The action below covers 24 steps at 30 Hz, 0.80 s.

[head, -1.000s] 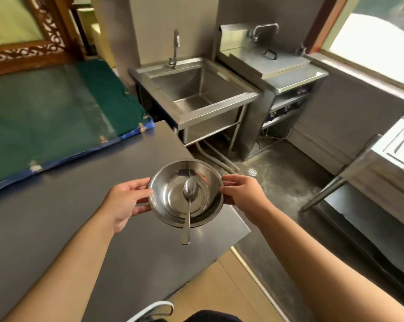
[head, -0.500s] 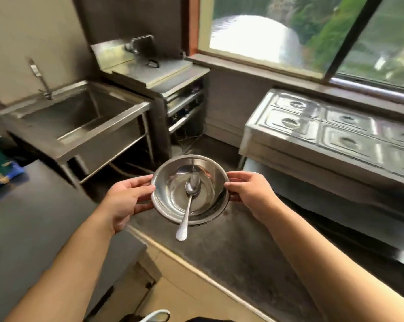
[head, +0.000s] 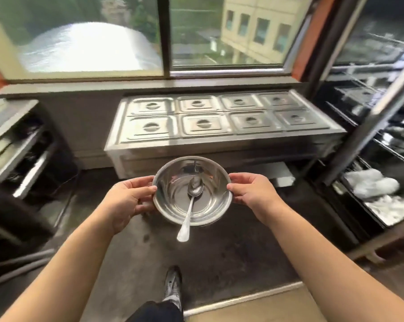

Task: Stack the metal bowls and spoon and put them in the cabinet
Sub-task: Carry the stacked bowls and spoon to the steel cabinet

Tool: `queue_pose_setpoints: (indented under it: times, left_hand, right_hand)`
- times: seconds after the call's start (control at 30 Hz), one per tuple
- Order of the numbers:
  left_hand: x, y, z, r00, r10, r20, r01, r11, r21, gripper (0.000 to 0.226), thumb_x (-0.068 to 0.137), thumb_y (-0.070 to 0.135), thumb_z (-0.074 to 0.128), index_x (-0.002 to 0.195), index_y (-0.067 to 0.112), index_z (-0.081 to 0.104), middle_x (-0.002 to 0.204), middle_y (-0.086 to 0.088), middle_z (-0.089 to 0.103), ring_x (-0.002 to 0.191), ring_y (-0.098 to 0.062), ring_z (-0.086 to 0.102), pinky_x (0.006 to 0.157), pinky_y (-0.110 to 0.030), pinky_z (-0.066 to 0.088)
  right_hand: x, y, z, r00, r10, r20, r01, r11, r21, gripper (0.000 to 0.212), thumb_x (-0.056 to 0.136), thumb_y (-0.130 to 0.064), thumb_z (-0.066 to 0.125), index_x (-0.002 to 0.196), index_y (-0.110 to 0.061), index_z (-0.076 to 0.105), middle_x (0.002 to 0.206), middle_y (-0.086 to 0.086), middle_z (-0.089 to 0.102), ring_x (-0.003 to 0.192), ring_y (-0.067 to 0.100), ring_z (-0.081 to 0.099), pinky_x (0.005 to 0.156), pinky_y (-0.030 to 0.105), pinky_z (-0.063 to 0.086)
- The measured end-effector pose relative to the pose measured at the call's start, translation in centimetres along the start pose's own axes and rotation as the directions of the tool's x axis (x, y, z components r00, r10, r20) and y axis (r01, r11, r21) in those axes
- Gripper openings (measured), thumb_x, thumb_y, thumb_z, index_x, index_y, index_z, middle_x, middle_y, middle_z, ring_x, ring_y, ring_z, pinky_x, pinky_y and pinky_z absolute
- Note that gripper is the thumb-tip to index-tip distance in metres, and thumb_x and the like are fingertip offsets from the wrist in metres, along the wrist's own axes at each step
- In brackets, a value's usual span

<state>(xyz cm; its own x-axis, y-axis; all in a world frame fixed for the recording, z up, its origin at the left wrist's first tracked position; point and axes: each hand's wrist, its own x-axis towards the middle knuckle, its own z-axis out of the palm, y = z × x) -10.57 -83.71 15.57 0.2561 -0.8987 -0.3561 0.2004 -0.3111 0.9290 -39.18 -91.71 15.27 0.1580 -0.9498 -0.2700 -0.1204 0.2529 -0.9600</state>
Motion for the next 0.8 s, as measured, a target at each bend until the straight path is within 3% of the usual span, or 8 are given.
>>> queue_pose_setpoints:
  times: [0.13,0.27,0.43,0.63,0.7,0.8]
  left_hand:
    - [6.0,2.2,7.0,0.980,-0.011,0.196,0.000,0.999,0.055,0.029,0.089,-0.004,0.063,0.116,0.004,0.072,0.101,-0.020,0.076,0.078,-0.026,0.073,0.068,-0.036,0.064]
    - [12.7,4.3,13.7,0.925,-0.048,0.377,0.013,0.995,0.095,0.029,0.089,-0.002,0.065,0.116,0.007,0.072,0.105,-0.022,0.075,0.091,-0.034,0.070,0.077,-0.042,0.063]
    - [21.1,7.5,22.0,0.820,-0.081,0.566,0.039,0.996,0.086,0.026,0.087,-0.009,0.062,0.103,0.004,0.077,0.089,-0.022,0.076,0.068,-0.025,0.074,0.058,-0.033,0.061]
    - [29.8,11.1,31.3,0.704,-0.106,0.703,-0.051,0.979,0.198,0.028,0.086,-0.008,0.065,0.108,0.005,0.075,0.093,-0.018,0.076,0.070,-0.022,0.070,0.076,-0.042,0.063]
    - [31.7,12.1,34.4,0.671,-0.121,0.731,-0.062,0.974,0.218,0.029,0.087,-0.008,0.065,0.113,0.003,0.073,0.095,-0.018,0.073,0.072,-0.022,0.067,0.086,-0.047,0.060]
    - [33.8,13.3,39.2,0.620,-0.139,0.772,-0.076,0.969,0.235,0.032,0.088,-0.008,0.064,0.117,0.002,0.069,0.093,-0.015,0.072,0.062,-0.014,0.067,0.068,-0.035,0.064]
  right_hand:
    - [2.0,-0.2,-5.9,0.980,0.001,-0.199,0.002,1.000,0.014,0.020,0.089,0.000,0.074,0.098,-0.018,0.074,0.101,0.007,0.077,0.085,0.018,0.076,0.064,0.024,0.060]
    - [4.8,-0.6,-10.8,0.931,0.024,-0.363,0.000,0.998,0.066,0.024,0.089,0.002,0.073,0.112,-0.005,0.073,0.106,0.015,0.075,0.092,0.026,0.075,0.068,0.030,0.060]
    - [9.2,-2.4,-15.7,0.838,0.044,-0.544,0.029,0.992,0.126,0.022,0.089,0.007,0.070,0.108,-0.003,0.073,0.089,0.009,0.079,0.075,0.018,0.075,0.060,0.026,0.058]
    - [13.7,-4.9,-20.5,0.721,0.093,-0.687,0.054,0.980,0.190,0.032,0.088,0.006,0.071,0.120,0.000,0.069,0.108,0.018,0.074,0.086,0.027,0.071,0.073,0.038,0.061]
    - [14.6,-5.5,-22.1,0.676,0.106,-0.729,0.077,0.974,0.213,0.031,0.089,0.006,0.070,0.119,-0.001,0.068,0.106,0.018,0.074,0.082,0.024,0.072,0.067,0.034,0.061]
    - [15.3,-6.1,-24.6,0.620,0.115,-0.776,0.110,0.967,0.232,0.028,0.090,0.006,0.069,0.116,-0.004,0.067,0.102,0.016,0.075,0.073,0.019,0.075,0.059,0.028,0.060]
